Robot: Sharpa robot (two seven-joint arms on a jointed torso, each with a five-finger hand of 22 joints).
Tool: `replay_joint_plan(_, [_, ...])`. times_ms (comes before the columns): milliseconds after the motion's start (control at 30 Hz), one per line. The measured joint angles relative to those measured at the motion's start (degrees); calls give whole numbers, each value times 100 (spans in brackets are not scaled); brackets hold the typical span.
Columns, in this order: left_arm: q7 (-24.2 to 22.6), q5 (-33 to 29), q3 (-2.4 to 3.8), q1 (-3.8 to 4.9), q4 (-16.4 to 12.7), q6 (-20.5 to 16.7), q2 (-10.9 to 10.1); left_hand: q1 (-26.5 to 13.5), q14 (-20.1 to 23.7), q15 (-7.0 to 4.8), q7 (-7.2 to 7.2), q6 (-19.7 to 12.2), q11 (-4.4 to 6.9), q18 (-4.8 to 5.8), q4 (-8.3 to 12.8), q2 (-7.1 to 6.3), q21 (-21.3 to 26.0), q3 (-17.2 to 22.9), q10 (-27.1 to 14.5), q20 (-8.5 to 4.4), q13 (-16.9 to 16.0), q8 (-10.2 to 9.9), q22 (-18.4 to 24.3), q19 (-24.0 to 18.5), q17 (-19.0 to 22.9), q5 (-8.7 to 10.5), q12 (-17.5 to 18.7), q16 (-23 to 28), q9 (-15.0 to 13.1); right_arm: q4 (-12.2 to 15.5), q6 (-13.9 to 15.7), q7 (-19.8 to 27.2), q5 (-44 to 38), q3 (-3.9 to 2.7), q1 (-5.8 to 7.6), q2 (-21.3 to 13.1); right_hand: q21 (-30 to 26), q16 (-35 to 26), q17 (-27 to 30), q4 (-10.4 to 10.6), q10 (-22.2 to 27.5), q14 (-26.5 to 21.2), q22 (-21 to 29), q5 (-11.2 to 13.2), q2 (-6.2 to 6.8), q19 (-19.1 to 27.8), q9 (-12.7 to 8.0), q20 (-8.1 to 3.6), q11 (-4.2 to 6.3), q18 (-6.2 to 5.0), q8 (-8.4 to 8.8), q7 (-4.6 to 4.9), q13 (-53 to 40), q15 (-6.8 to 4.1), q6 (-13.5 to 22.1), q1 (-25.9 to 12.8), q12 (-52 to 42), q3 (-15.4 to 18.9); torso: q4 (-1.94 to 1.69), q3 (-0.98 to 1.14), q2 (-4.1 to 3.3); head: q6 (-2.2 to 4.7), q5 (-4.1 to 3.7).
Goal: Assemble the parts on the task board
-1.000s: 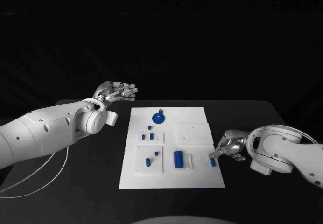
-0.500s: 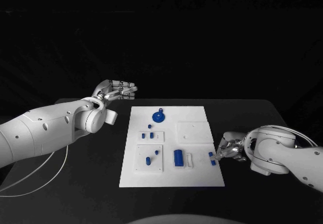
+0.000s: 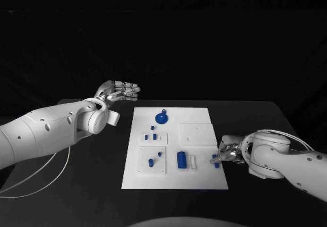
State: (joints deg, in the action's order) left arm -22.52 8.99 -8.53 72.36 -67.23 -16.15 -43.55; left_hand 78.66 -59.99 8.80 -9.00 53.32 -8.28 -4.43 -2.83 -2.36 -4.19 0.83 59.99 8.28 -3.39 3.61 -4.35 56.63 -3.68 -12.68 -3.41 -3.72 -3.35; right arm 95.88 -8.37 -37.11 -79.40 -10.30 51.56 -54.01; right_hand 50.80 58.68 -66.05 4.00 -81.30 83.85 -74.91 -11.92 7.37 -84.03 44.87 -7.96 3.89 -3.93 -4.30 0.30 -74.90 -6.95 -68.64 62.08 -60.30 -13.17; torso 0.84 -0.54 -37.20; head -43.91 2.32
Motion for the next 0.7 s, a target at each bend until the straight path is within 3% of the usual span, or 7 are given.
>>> replay_joint_plan(67, [1, -2, 0, 0, 0, 0, 1, -14, 0, 0, 0, 0, 0, 0, -29, 14, 0, 18, 0, 0, 0, 0, 0, 0, 0, 0, 0, 0, 0, -3, 8, 0, -24, 37, 12, 25, 0, 0, 0, 17, 0, 0, 0, 149, 117, 0, 1, 0, 0, 0, 0, -11, 0, 0, -2, -13, 0, -358, 0, -1, 1, -9, 2])
replay_joint_plan(133, [2, -7, 0, 0, 1, 1, 2, -45, -21, 21, 0, 0, 0, 0, -54, 45, 0, -7, 0, 0, 0, 0, 0, 0, 0, 29, 0, 0, 0, -9, 12, 1, -55, 78, 32, 49, 0, 0, 0, -47, 0, 0, 0, 114, 131, 0, 17, 0, 0, 0, 0, -23, 0, 0, -13, -17, 10, -506, 1, -1, 2, -12, 8])
replay_joint_plan(200, [2, -15, 0, 0, 4, 1, 2, -49, -21, 21, 0, 0, 0, 0, -54, 49, 0, -7, 0, 0, 0, 0, 0, 0, 0, 32, 0, 0, 0, -16, 13, 5, -88, 129, 44, 68, 0, 0, 0, -194, 0, 0, 0, -80, 131, 0, 639, 0, 0, 0, 1, -29, 0, 0, -19, -16, 27, -527, 1, -1, 3, -16, 12])
replay_joint_plan(233, [3, -18, 0, 0, 4, 1, 2, -49, -21, 21, 0, 0, 0, 0, -54, 49, 0, -7, 0, 0, 0, 0, 0, 0, 0, 32, 0, 0, 0, -17, 16, 7, -104, 150, 51, 74, 0, 0, 0, -278, 0, 0, 0, -161, 118, 0, 716, 0, 0, 0, 2, -28, 0, 0, -18, -4, 28, -530, 1, -2, 4, -18, 13])
replay_joint_plan(433, [4, -35, 0, 0, 4, 2, 0, -49, -21, 21, 0, 0, 0, 0, -54, 49, 0, -7, 0, 0, 0, 0, 0, 0, 0, 32, 0, 0, 0, -17, 27, 29, -175, 211, 86, 107, 0, -23, 16, -868, 2, 0, 0, -880, -110, 0, 745, 0, -2, 0, 3, -12, 0, 0, 5, 8, 44, -554, 3, -2, 5, -30, 12])
replay_joint_plan(567, [5, -44, -1, 0, 4, 2, -1, -49, -21, 21, -3, -3, 0, 0, -74, 48, 0, 13, 0, 0, 0, 0, 0, 0, 0, 32, 0, 0, 0, -9, 69, 51, -187, 231, 90, 118, -24, -61, 31, -914, 44, -1, 0, -1546, -201, 0, 821, 0, -22, 0, 3, 13, 0, 2, 30, -53, 44, -510, 5, -1, 5, -31, 19])
replay_joint_plan(700, [7, -50, -1, 0, 3, 2, -1, -48, -21, 21, -21, -21, 0, 0, -74, 48, 0, 13, 0, 0, 0, 0, 0, 0, 0, 32, 0, 0, 0, -5, 135, 62, -180, 244, 86, 126, -24, -61, 37, -728, 53, -9, 0, -1854, -352, 0, 912, 0, -32, 0, 2, 33, 0, 12, 50, -204, 44, -702, 7, 3, 4, -31, 26])
